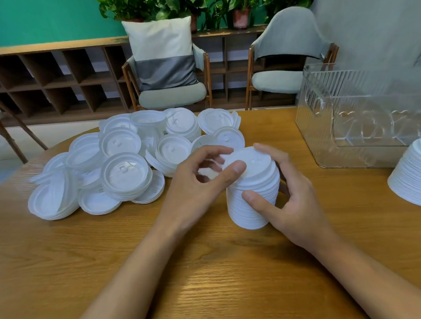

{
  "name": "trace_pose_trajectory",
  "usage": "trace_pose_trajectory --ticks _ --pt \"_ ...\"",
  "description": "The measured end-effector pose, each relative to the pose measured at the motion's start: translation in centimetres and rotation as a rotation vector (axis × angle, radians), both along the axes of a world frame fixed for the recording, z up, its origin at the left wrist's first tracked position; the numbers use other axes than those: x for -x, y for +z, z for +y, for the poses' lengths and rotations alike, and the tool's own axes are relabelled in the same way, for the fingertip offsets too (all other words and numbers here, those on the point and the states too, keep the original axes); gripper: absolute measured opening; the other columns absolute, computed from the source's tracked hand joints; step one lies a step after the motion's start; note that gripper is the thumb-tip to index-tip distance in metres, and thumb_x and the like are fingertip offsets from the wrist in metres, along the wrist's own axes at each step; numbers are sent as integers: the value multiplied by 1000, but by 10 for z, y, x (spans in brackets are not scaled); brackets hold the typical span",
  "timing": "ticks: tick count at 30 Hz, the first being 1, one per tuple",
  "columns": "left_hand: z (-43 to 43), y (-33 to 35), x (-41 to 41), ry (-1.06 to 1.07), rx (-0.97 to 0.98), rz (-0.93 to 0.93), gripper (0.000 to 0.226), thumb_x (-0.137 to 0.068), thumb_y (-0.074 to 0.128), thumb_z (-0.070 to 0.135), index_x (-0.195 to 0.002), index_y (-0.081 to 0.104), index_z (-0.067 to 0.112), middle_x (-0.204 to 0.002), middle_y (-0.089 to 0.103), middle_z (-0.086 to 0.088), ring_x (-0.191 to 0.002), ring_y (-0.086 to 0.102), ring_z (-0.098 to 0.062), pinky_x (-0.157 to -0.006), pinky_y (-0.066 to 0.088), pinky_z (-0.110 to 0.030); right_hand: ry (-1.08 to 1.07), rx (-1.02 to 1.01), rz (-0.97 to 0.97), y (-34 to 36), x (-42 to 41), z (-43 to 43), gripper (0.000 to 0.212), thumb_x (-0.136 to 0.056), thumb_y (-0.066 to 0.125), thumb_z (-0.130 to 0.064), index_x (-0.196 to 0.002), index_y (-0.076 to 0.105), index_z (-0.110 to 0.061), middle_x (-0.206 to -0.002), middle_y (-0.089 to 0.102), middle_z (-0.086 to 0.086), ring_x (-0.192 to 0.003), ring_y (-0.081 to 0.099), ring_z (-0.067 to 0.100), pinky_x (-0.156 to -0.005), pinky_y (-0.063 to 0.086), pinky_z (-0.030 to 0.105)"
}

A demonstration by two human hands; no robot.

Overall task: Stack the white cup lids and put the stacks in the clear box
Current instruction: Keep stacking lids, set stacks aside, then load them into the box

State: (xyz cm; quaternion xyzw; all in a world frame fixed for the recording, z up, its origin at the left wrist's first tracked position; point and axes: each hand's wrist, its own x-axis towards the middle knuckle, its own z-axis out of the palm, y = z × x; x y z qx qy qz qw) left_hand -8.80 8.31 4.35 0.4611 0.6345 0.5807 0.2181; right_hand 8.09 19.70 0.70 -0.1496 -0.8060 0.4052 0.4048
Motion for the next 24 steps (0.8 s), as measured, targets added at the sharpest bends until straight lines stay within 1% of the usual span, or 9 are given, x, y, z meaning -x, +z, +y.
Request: trace_pose_trajectory --ticks 2,3,6,8,11,13,15,21,24 --pt "-3 4 1 -154 9 -30 48 -88 74 37 -136 66 31 -133 67 15 -128 59 -3 -102 52 -28 25 3 -5 1 0 -2 70 -85 75 -49 -148 47 -34 -141 58 -17 -132 59 17 -100 56 45" --pt "-4 5 0 -218 7 -43 52 -91 71 25 -142 61 27 -140 65 12 -136 55 -6 -108 50 -30 35 2 -7 1 0 -2 70 -85 75 -49 -148 47 -35 -141 58 -18 -131 59 16 -100 56 43" --pt "-6 7 -1 -254 -17 -68 57 -91 76 10 -144 60 23 -140 67 7 -136 58 -11 -109 50 -32 44 12 4 3 0 -4 73 -84 76 -47 -149 44 -36 -141 58 -21 -132 58 12 -100 55 33" --pt "-5 7 -2 -190 -21 -45 60 -85 85 17 -140 63 29 -132 70 8 -130 61 -10 -103 52 -29 50 30 18 4 1 -4 78 -83 78 -47 -152 41 -40 -141 57 -24 -133 58 9 -100 54 26" --pt "-2 4 -7 -68 -17 51 64 -70 89 47 -130 69 42 -127 67 13 -125 62 -6 -98 52 -23 46 21 20 3 2 -5 84 -82 80 -47 -153 37 -44 -145 57 -19 -135 57 11 -105 54 35" --pt "0 1 -14 0 -28 56 64 -62 87 58 -122 71 42 -122 67 15 -118 63 -1 -89 50 -14 36 8 15 2 2 -5 85 -81 81 -47 -154 38 -41 -145 57 -18 -136 56 12 -105 54 40" --pt "3 -2 -21 62 -24 81 66 -58 86 64 -117 69 40 -118 66 16 -115 63 0 -85 49 -12 35 -5 12 1 2 -4 84 -82 81 -46 -155 40 -37 -144 57 -18 -135 56 12 -105 54 39" --pt "5 -4 -24 101 25 75 69 -58 82 72 -117 64 40 -122 66 18 -115 63 1 -88 53 -22 21 -16 4 1 2 -4 76 -83 79 -48 -150 45 -37 -141 58 -18 -133 57 13 -100 55 35" --pt "0 3 -18 -19 40 44 64 -69 84 58 -128 64 42 -126 68 18 -120 63 0 -92 54 -24 24 -2 -5 1 2 -4 76 -83 80 -50 -150 46 -38 -143 57 -17 -134 57 15 -100 57 41"
